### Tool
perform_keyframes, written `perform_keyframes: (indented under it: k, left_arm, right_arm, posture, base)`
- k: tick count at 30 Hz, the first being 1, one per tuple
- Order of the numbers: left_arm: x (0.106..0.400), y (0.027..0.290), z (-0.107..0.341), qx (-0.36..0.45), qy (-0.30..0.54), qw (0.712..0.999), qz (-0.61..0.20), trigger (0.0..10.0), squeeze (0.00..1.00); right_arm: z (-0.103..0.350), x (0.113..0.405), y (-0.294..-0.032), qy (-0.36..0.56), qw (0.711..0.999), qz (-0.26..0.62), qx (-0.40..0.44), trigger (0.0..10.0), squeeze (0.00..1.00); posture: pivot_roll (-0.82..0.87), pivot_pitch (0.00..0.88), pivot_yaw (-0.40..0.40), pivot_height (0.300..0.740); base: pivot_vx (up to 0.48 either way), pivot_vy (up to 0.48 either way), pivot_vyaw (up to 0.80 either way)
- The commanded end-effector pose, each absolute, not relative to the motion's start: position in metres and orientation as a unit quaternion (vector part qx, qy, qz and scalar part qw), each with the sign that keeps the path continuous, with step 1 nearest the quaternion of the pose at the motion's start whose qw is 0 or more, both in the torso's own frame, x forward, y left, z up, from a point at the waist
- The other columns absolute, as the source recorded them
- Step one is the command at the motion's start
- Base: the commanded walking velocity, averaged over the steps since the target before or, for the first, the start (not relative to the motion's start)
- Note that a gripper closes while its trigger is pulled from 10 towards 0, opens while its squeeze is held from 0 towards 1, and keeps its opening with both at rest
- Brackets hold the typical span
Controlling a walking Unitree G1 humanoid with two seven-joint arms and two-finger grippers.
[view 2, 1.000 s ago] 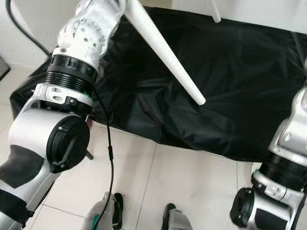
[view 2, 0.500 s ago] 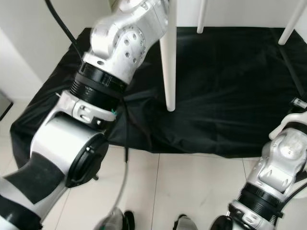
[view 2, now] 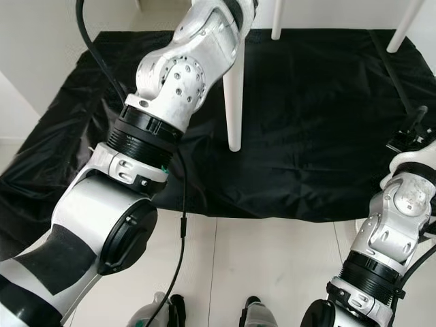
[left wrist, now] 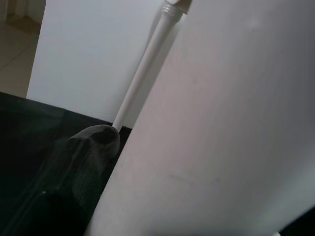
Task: Building children table
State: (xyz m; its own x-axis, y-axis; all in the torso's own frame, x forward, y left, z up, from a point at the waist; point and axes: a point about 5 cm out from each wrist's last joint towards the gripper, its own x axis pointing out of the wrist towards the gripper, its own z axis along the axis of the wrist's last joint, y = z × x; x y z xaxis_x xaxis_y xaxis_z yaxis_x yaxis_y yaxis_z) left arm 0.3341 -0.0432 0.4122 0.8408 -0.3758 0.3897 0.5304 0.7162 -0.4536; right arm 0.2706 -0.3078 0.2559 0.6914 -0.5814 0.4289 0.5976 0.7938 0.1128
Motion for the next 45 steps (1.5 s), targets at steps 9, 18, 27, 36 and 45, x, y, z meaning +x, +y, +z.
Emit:
perform_keyframes:
  k: [9,18,27,36,45]
  left_arm:
    - [0.323,-0.055,0.376,-0.196,-0.133,0.866,-0.441,10.0,0.0]
    - [0.327,-0.028,0.326,-0.141,-0.085,0.886,-0.433,10.0,0.0]
    - [0.325,0.026,0.28,-0.057,-0.055,0.913,-0.4,10.0,0.0]
    - [0.323,0.046,0.266,-0.036,-0.034,0.927,-0.372,10.0,0.0]
    - [0.338,0.039,0.271,-0.041,-0.048,0.937,-0.344,10.0,0.0]
  right_arm:
    - [0.228,0.286,-0.265,-0.177,0.967,-0.183,0.022,10.0,1.0]
    - [0.219,0.278,-0.25,-0.178,0.972,-0.149,0.044,10.0,0.0]
    - [0.212,0.27,-0.25,-0.165,0.978,-0.125,0.032,10.0,0.0]
    - [0.214,0.27,-0.25,-0.168,0.976,-0.129,0.039,10.0,0.0]
    - [0.223,0.276,-0.244,-0.185,0.976,-0.111,0.042,10.0,0.0]
  posture:
    - [0.13,0.229,0.109,0.74]
    - [0.13,0.225,0.092,0.74]
    - [0.13,0.224,0.072,0.74]
    - [0.14,0.21,0.062,0.74]
    - [0.12,0.195,0.059,0.74]
  base:
    - [0.0,0.0,0.0]
    - [0.0,0.0,0.0]
    - [0.0,0.0,0.0]
    - [0.0,0.0,0.0]
    - [0.0,0.0,0.0]
